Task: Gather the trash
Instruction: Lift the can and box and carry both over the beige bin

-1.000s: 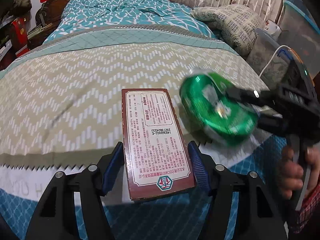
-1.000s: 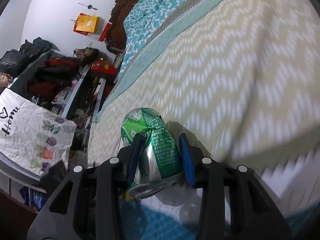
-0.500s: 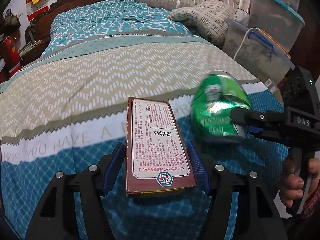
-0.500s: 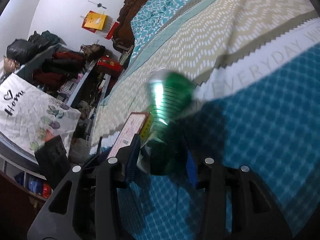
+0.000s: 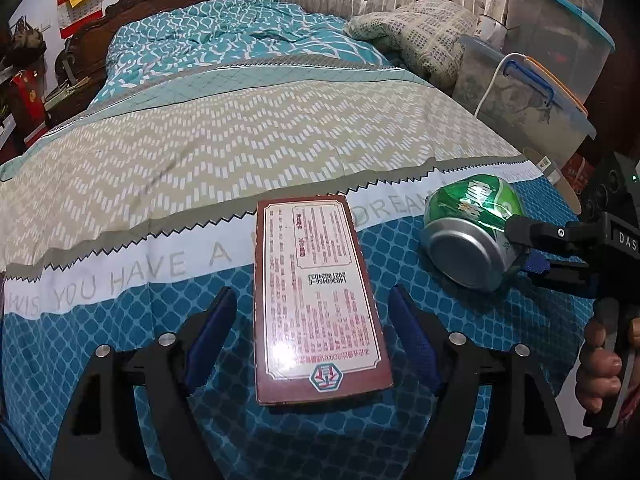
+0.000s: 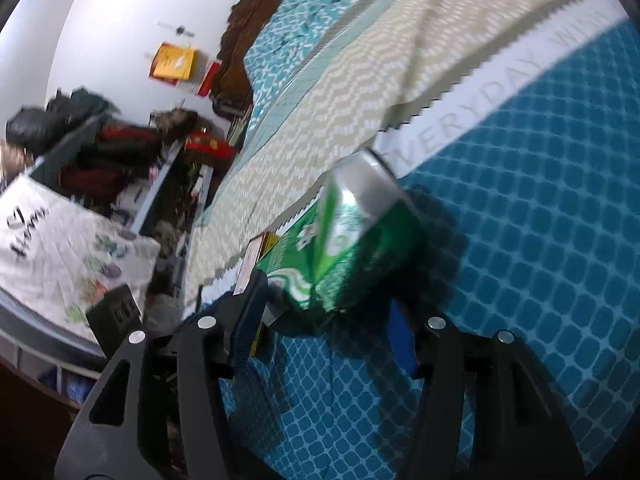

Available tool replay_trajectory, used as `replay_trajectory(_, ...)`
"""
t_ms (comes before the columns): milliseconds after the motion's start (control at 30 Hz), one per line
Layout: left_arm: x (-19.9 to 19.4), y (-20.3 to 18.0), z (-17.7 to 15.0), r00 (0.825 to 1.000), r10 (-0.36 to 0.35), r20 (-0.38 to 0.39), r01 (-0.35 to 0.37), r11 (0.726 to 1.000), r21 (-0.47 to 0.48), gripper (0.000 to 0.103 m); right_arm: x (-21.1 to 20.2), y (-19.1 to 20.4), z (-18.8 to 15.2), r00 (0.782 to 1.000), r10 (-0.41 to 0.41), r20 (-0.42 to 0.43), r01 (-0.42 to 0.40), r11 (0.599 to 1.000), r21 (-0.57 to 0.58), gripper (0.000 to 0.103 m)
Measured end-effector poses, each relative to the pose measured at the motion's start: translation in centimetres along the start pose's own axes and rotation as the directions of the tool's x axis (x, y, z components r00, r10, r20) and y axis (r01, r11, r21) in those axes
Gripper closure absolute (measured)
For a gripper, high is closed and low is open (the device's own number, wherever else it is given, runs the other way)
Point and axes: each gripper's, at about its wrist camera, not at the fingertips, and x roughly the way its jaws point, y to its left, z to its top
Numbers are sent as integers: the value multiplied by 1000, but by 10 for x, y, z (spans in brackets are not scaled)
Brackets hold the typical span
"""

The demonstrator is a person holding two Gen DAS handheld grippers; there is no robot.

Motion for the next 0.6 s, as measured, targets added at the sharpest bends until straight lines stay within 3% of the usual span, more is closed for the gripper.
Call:
replay_trajectory(367, 10, 1, -1, 1000, -12, -28, 12, 1000, -5, 30, 7, -5, 11, 999, 42, 3, -42, 997, 66, 46)
replay_trajectory(400, 11, 2, -1, 999, -16, -29, 16, 1000, -8, 31, 9, -4, 12, 999, 44, 5, -45, 997, 66, 51)
replay_trajectory(467, 11, 3, -1, 999, -28, -32, 28, 1000, -14, 44, 9, -2, 13, 997, 74, 10, -74, 995, 63, 68)
replay_trajectory(500, 12, 4, -1, 999, -36, -38, 35, 999, -17, 44, 9, 3, 15, 997, 80, 11, -80, 996, 48, 76)
replay_trajectory(600, 8, 5, 0, 997, -69, -24, 68, 997, -25, 45, 3, 20, 14, 999, 37, 25, -36, 998, -43, 82)
